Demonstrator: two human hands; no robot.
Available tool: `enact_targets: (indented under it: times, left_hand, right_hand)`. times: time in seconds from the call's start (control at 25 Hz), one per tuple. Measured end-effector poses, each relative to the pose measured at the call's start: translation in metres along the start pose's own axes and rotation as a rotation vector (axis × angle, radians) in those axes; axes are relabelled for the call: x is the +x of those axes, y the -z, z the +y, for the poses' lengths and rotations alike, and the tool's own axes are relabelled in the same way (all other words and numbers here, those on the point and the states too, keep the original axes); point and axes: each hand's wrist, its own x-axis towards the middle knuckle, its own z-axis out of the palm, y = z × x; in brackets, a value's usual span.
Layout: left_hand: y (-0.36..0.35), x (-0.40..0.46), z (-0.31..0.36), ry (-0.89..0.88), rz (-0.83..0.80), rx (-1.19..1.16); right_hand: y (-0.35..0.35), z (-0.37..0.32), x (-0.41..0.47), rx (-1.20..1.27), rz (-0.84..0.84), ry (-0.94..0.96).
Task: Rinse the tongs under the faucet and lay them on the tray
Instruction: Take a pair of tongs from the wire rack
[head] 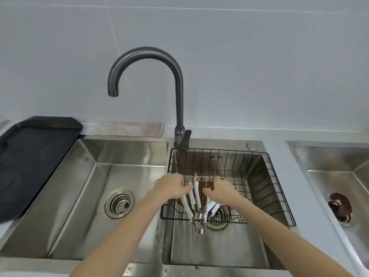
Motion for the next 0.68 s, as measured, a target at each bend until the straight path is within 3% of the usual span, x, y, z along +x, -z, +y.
enact_targets:
  times: [0.28,0.52,0.68]
  left_hand:
    - [-0.033,0.002,0.008,0.059,-0.145,0.026]
    - [-0.036,-0.006,0.016,0.061,-0.154,0.021]
    - [-0.032,-0.014,0.016,0.044,-0.068,-0.035]
  right_hand:
    - [-0.016,0.001,-0.002,0.036,-0.087,-0.128]
    - [-0.014,0.001,-0.006,0.114,-0.067,-0.15]
    - [-0.013,-0.001,-0.011,0.237,-0.027,-0.162]
